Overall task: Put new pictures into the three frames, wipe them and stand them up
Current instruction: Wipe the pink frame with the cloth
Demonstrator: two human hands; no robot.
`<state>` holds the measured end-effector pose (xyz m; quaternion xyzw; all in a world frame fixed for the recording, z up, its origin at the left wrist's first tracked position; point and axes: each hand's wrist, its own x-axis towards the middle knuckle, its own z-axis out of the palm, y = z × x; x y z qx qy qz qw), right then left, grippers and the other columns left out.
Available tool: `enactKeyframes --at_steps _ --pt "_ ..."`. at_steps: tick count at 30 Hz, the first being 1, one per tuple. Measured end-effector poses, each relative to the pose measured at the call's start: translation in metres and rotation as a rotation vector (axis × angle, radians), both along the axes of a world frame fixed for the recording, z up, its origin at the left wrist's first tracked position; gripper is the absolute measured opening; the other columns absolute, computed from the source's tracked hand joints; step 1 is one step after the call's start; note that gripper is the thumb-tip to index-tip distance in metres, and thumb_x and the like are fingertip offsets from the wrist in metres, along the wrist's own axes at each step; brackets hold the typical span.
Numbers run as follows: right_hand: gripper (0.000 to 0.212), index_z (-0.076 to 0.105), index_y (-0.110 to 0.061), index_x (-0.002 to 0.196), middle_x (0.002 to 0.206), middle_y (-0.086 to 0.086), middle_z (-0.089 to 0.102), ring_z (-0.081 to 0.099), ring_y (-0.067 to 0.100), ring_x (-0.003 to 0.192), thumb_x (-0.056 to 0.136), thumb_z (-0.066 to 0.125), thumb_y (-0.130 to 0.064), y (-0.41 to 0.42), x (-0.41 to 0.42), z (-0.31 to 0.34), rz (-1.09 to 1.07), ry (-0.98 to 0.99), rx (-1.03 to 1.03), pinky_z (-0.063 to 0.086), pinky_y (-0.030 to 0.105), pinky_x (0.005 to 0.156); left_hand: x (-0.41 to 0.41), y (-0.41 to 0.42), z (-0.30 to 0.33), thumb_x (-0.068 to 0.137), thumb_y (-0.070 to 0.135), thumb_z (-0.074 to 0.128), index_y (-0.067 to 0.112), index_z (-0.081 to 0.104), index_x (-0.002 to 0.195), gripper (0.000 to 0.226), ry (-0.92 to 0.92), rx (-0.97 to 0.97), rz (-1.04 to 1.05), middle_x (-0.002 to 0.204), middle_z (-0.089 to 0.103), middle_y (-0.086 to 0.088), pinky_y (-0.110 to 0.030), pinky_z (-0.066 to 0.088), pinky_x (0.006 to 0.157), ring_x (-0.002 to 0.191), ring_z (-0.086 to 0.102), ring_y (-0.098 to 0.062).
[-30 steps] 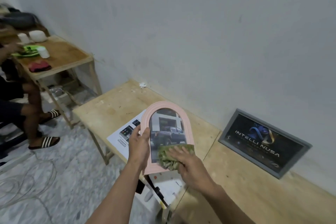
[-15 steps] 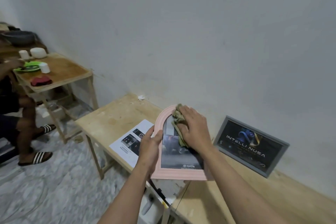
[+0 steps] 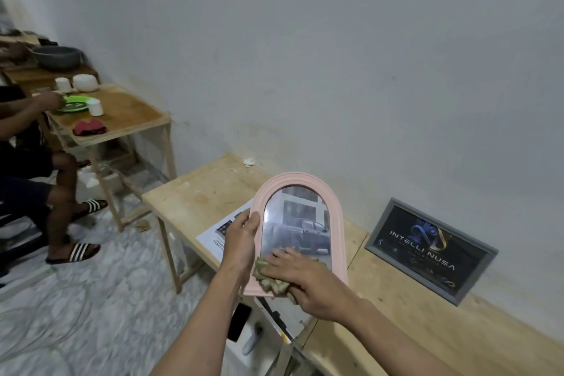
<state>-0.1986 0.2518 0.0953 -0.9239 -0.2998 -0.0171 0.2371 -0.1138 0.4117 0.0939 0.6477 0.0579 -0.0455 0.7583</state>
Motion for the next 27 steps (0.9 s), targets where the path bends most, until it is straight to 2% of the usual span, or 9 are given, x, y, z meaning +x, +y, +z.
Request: enactKeyframes --at_steps 3,6,8,12,16,19,22,24,27 --pt "0.069 0.052 -0.039 0.133 0.134 -0.012 0.058 0.051 0.004 0.124 0.079 0.049 0.004 -0.011 0.0 0.028 -0.095 -0.066 0.144 0.043 0.028 0.107 -0.007 0.002 -0.008 0.097 0.037 0.051 0.029 0.072 0.111 0.027 -0.016 0.008 -0.003 0.109 0.074 0.004 -0.045 0.051 0.099 0.105 0.067 -0.021" --pt "0.07 0.055 -0.028 0.135 0.141 -0.009 0.053 0.043 0.005 0.135 0.075 0.045 0.006 -0.028 0.039 0.056 -0.44 -0.353 0.369 0.031 0.026 0.116 -0.013 -0.003 -0.005 0.102 0.029 0.049 0.031 0.072 0.111 0.025 -0.051 0.022 -0.037 0.101 0.073 0.009 -0.027 0.051 0.077 0.086 0.066 -0.01" --pt "0.071 0.055 -0.022 0.136 0.145 -0.007 0.046 0.036 0.013 0.14 0.074 0.047 0.011 -0.028 0.062 0.068 -0.549 -0.375 0.309 0.025 0.034 0.119 -0.016 -0.01 0.004 0.103 0.028 0.049 0.036 0.073 0.105 0.026 -0.063 0.019 -0.071 0.096 0.075 0.009 -0.023 0.049 0.071 0.08 0.066 -0.007" --pt "0.072 0.048 -0.023 0.141 0.151 -0.012 0.032 0.023 0.008 0.144 0.076 0.046 0.008 0.001 0.057 0.035 -0.296 -0.195 0.151 0.017 0.036 0.122 -0.012 -0.014 0.013 0.102 0.022 0.052 0.02 0.072 0.115 0.024 -0.067 -0.071 -0.031 0.113 0.075 0.004 -0.032 0.049 0.095 0.109 0.068 -0.014" --pt "0.073 0.042 -0.03 0.142 0.15 -0.014 0.035 0.022 0.002 0.144 0.079 0.05 0.007 0.01 0.018 0.0 -0.093 -0.04 0.086 0.013 0.034 0.122 0.0 0.004 0.01 0.099 0.025 0.051 0.017 0.072 0.101 0.023 -0.045 -0.01 0.062 0.097 0.076 -0.007 -0.044 0.056 0.084 0.094 0.071 -0.031" --pt "0.073 0.037 -0.039 0.141 0.147 -0.018 0.039 0.03 -0.001 0.14 0.082 0.048 0.003 0.0 0.002 -0.001 -0.006 0.027 0.022 0.025 0.033 0.119 0.001 0.009 0.005 0.096 0.038 0.05 0.023 0.069 0.115 0.031 -0.026 0.057 0.102 0.114 0.071 0.0 -0.045 0.051 0.098 0.109 0.065 -0.023" --pt "0.062 0.052 -0.047 0.131 0.133 -0.019 0.057 0.055 -0.005 0.117 0.089 0.047 -0.001 -0.018 0.004 0.037 -0.104 0.054 0.074 0.05 0.023 0.098 0.0 0.007 0.008 0.101 0.032 0.048 0.019 0.064 0.124 0.031 0.0 0.028 0.088 0.12 0.067 0.001 -0.038 0.046 0.099 0.114 0.06 -0.02" --pt "0.064 0.057 -0.036 0.131 0.133 -0.01 0.059 0.056 0.006 0.12 0.083 0.047 0.005 -0.033 0.023 0.066 -0.268 -0.143 0.215 0.046 0.024 0.103 0.003 0.004 0.014 0.101 0.031 0.048 0.017 0.065 0.121 0.03 -0.04 0.039 0.063 0.117 0.068 -0.003 -0.035 0.047 0.09 0.108 0.061 -0.02" --pt "0.073 0.054 -0.022 0.137 0.145 -0.001 0.049 0.038 0.014 0.139 0.074 0.046 0.012 -0.051 0.066 0.093 -0.421 -0.393 0.181 0.022 0.026 0.119 0.004 -0.006 0.024 0.101 0.032 0.048 0.016 0.068 0.116 0.029 -0.11 0.06 0.006 0.111 0.07 -0.005 -0.028 0.046 0.072 0.098 0.064 -0.02"
